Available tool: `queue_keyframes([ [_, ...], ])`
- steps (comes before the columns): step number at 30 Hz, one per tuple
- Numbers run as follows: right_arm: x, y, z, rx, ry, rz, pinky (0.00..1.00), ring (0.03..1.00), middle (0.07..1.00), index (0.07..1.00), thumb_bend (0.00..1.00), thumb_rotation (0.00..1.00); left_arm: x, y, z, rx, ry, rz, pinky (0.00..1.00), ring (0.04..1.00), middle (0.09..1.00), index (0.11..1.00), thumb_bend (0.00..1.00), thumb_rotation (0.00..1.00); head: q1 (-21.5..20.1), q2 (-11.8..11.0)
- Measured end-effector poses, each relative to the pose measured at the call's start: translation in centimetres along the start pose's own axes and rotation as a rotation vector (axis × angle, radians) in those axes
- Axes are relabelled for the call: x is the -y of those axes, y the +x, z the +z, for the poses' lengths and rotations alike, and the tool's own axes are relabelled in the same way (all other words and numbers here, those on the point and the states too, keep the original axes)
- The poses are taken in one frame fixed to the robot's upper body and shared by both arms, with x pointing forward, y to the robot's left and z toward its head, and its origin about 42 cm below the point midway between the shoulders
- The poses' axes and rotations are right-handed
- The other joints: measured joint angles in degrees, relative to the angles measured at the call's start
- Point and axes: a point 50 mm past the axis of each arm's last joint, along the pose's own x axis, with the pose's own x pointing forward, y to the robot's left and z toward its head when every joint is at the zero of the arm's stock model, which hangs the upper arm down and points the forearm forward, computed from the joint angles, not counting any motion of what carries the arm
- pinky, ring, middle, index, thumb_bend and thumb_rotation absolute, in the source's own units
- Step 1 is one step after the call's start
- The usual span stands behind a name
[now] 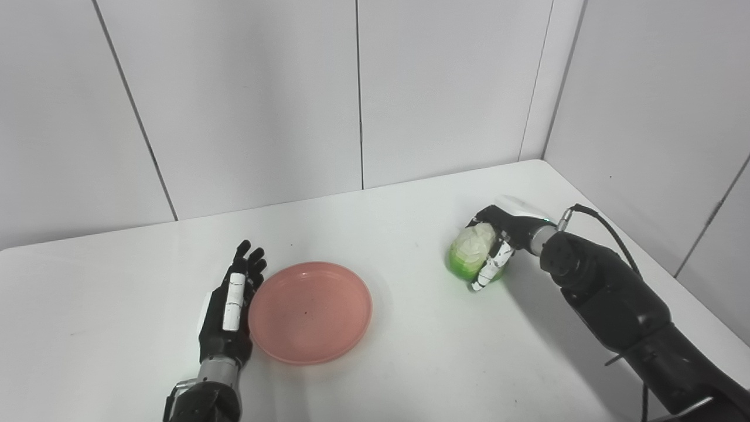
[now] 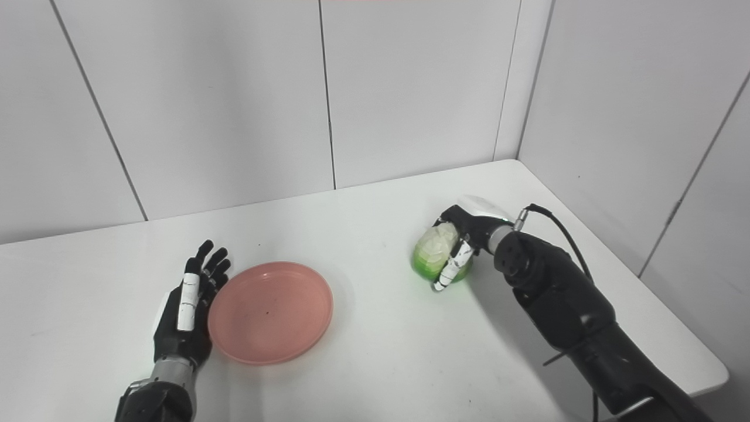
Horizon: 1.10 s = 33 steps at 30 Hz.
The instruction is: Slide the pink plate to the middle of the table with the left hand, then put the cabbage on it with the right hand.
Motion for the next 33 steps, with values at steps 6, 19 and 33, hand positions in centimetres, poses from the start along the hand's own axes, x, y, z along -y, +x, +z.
queue_keyframes([
  [6, 0.3, -1.1, 1.6, 0.043, 0.022, 0.068, 0.28, 0.35, 0.448, 0.522, 0.53, 0.0, 0.1, 0.0, 0.0, 0.0, 0.001, -0.003, 1.0, 0.944, 0.926, 0.939, 0.98, 0.83, 1.4, 0.0],
  [19, 1.6, -2.5, 6.4, 0.208, 0.01, 0.031, 0.3, 0.383, 0.477, 0.5, 0.53, 0.0, 1.8, 0.4, -0.6, -0.005, 0.002, -0.007, 0.97, 0.96, 0.932, 0.956, 0.95, 0.87, 9.3, -1.5],
  [33, -2.6, -2.4, 13.5, 0.403, -0.017, 0.065, 0.25, 0.338, 0.446, 0.529, 0.53, 0.0, 4.3, 1.1, -1.4, -0.008, 0.041, -0.007, 0.98, 0.959, 0.935, 0.974, 0.96, 0.9, 15.9, -2.5],
])
